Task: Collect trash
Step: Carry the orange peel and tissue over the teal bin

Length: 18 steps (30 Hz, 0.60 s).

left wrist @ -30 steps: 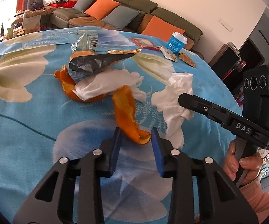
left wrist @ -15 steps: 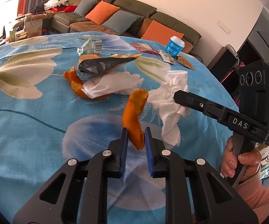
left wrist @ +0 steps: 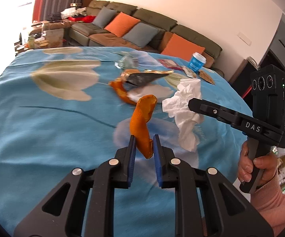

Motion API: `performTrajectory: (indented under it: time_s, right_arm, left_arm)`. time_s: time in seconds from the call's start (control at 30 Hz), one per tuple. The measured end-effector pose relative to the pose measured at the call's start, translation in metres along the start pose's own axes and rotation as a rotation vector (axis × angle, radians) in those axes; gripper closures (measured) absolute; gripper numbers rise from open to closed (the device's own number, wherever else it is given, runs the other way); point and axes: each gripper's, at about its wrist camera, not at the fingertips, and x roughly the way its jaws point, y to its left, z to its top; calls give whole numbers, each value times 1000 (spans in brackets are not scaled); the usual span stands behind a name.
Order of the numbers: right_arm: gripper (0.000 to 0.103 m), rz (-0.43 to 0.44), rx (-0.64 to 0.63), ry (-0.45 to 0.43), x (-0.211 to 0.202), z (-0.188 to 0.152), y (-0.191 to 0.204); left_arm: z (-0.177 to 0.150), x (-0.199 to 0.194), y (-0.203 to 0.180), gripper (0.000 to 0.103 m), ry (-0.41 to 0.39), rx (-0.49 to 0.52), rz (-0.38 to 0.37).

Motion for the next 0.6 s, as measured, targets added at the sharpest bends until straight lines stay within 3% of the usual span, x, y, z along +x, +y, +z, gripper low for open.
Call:
performTrajectory:
  time_s: [0.6]
  right_arm:
    - [89,192,-159,93,70,13,106]
  left_arm:
    - [-38,-102,85,85,-120,-159,159]
